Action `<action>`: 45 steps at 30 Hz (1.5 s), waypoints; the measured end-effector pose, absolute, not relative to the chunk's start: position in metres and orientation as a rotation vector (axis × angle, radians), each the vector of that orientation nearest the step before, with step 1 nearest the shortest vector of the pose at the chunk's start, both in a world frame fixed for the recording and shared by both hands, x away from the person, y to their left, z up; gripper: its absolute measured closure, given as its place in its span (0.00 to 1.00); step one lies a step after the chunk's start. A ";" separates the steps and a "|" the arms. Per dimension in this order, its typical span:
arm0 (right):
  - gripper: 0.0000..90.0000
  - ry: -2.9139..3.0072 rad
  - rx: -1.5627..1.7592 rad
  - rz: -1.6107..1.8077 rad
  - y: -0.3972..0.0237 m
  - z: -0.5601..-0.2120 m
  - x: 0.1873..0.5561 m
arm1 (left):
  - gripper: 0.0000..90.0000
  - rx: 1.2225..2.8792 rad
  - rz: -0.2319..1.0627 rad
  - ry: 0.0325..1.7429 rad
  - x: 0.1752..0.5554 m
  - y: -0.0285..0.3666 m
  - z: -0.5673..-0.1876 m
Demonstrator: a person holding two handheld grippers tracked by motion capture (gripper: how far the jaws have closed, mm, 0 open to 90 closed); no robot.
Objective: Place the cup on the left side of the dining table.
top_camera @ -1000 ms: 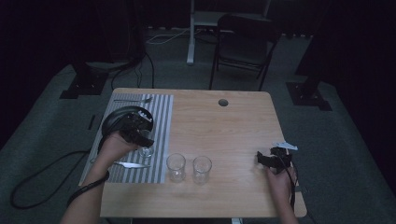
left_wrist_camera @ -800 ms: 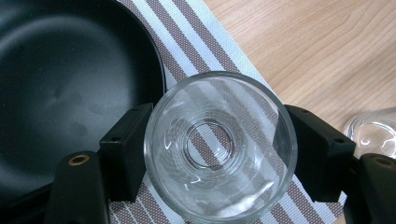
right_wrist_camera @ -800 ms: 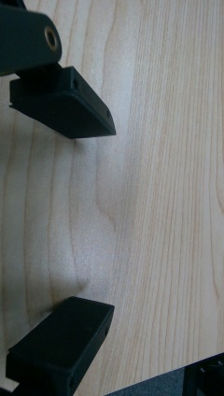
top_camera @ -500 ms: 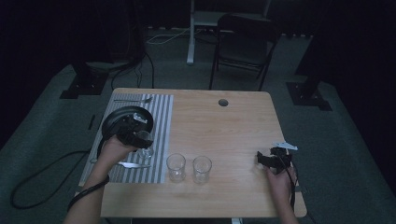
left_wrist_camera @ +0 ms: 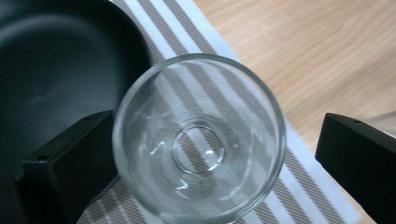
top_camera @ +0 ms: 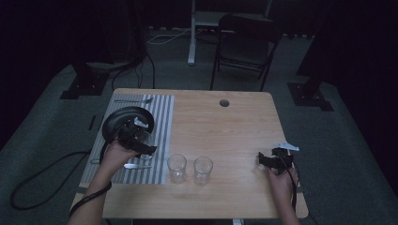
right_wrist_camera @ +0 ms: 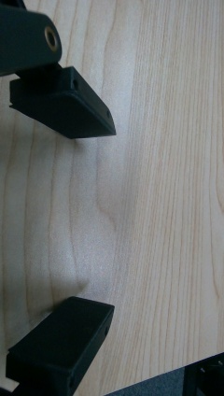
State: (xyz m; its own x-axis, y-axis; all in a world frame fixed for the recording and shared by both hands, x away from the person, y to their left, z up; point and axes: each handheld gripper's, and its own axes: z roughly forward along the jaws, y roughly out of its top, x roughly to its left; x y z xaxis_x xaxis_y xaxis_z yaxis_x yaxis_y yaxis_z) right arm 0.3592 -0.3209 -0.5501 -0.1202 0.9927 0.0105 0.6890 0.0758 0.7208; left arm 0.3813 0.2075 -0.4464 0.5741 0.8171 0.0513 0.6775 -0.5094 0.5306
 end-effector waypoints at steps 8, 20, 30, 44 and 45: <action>0.14 1.865 1.660 0.805 -0.321 -0.550 0.359 | 0.00 2.321 0.495 1.165 0.370 0.214 -0.451; 0.14 1.864 1.661 0.804 -0.321 -0.550 0.359 | 0.00 2.224 0.514 1.250 0.353 0.235 -0.459; 0.14 1.865 1.661 0.805 -0.321 -0.550 0.359 | 0.00 2.167 0.528 1.316 0.339 0.252 -0.472; 0.14 1.863 1.663 0.804 -0.321 -0.550 0.359 | 0.00 2.061 0.560 1.433 0.316 0.283 -0.495; 0.14 1.863 1.662 0.804 -0.321 -0.550 0.359 | 0.00 2.061 0.565 1.441 0.315 0.285 -0.497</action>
State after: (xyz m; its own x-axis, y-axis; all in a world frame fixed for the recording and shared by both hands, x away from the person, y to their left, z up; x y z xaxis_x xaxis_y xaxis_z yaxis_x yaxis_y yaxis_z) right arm 0.3588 -0.3207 -0.5501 -0.1180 0.9929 0.0111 0.6889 0.0738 0.7211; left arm 0.3145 0.2851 -0.4975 0.3348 0.9420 0.0243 0.7075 -0.2683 0.6537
